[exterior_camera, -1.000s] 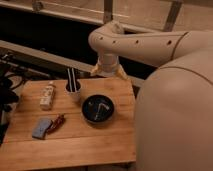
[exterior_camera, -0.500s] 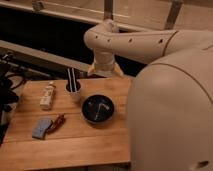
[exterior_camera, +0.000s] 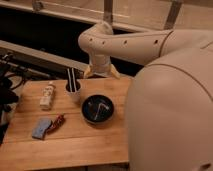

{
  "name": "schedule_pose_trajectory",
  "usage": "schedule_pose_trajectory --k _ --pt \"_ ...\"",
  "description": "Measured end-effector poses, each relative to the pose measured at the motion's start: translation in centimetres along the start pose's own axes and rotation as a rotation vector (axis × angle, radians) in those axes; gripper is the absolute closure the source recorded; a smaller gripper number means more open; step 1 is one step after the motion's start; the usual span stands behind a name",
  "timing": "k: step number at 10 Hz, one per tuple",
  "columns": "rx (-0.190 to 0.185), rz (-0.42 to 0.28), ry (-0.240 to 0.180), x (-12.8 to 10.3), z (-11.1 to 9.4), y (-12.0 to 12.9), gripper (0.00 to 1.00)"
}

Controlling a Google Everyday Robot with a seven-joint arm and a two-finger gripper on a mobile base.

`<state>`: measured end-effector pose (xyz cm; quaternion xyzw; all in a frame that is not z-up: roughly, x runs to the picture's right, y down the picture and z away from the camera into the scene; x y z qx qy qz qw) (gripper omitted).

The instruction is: Move the arm in a circular motion

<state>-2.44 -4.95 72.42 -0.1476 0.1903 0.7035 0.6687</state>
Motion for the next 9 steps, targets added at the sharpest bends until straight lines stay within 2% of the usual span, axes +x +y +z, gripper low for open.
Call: schedule_pose_trajectory --k 1,5,6,9 --pt "-0.008 -0.019 -0.001 0.9 -0.1 1.2 0.04" --pt "-0.008 -0.018 -0.002 3.0 0.5 -0.3 0.04" --pt "-0.007 -0.014 -0.003 3.2 0.4 -0.8 0.04" --pt "-0.017 -0.029 -0.003 3.1 0.8 0.3 0.04"
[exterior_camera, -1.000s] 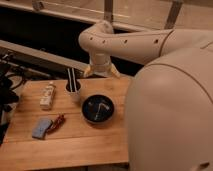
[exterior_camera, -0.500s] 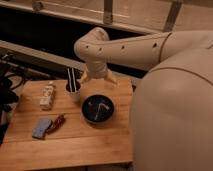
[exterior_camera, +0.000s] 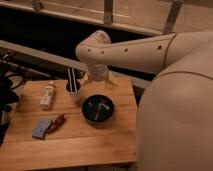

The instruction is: Move the arm in a circular motion

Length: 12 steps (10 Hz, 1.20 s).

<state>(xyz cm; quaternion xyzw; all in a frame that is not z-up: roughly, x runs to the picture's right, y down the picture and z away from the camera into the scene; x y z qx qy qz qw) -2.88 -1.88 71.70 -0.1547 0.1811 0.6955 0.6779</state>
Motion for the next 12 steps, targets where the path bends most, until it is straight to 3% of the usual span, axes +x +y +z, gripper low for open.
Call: schedule_pose_trajectory --k 8,12 --pt "-0.009 0.002 -0.006 0.4 0.6 -3.1 0.04" --pt "-0.016 -0.038 -0.002 -0.3 0.7 -0.3 0.04"
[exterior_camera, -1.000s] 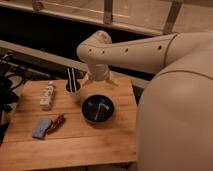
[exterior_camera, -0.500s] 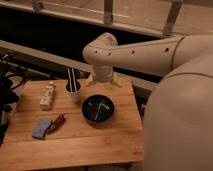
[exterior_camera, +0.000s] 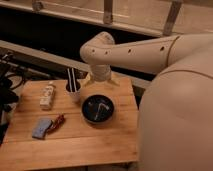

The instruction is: Move the arm in a circular motion

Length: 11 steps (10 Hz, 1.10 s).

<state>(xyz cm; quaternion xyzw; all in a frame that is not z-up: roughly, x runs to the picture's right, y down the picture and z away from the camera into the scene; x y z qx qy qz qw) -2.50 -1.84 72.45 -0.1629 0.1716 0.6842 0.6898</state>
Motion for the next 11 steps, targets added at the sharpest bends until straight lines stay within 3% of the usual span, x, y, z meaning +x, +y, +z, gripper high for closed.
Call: schedule_pose_trajectory --k 4,7,11 --pt "-0.004 -0.023 -0.004 -0.6 0.4 0.5 0.04" --pt "-0.005 -0.002 -0.01 -0.2 0.6 -2.0 0.04" --pt "-0.014 -0.028 -0.012 -1.3 1.0 -1.6 0.04"
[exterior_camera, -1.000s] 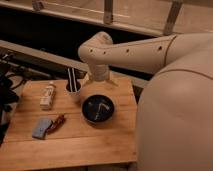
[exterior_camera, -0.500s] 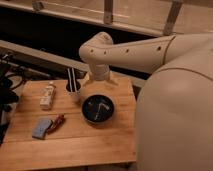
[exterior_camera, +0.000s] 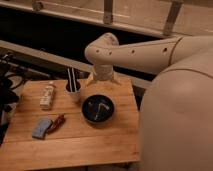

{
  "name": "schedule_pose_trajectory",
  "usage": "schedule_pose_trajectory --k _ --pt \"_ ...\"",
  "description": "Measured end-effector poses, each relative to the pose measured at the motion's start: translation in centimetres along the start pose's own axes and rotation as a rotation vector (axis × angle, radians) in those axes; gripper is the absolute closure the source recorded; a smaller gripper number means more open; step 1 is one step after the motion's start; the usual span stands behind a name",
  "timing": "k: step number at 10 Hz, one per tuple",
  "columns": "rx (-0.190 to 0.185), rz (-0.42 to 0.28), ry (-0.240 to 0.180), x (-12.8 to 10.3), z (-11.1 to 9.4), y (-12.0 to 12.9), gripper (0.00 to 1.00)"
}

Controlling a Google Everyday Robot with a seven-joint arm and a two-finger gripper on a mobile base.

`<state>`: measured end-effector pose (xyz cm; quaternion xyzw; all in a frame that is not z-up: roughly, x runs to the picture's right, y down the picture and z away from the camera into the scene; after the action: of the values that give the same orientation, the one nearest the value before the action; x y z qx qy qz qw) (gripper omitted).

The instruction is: Move the arm in a circular motion

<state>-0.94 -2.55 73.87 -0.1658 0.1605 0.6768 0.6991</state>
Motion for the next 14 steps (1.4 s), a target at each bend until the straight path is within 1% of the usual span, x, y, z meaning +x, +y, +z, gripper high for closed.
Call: schedule_pose_trajectory --k 1,2,3,4,5,6,7,8,10,11,14 --pt "0.006 -0.008 0.003 -0.1 0.0 0.3 0.04" --pt "0.003 -0.018 0.005 0.3 0.0 1.4 0.04" --pt "0.002 -0.027 0.006 0.6 -0.1 1.9 0.04" --pt "0.001 -0.028 0.005 0.5 -0.1 1.9 0.04" --pt "-0.001 -0.036 0.002 0.1 0.0 1.8 0.04" --pt "-0.006 -0.047 -0.001 -0.7 0.2 2.4 0.04" --pt "-0.007 -0.051 0.001 -0.8 0.3 3.0 0.04" --pt "-0.008 -0.049 0.002 -0.8 0.3 3.1 0.04" --pt "-0.004 -0.054 0.003 -0.5 0.6 2.0 0.04" --pt "-0.004 -0.063 0.003 -0.4 0.5 2.1 0.04" --pt "-0.012 -0.089 0.004 -0.7 0.6 4.2 0.04"
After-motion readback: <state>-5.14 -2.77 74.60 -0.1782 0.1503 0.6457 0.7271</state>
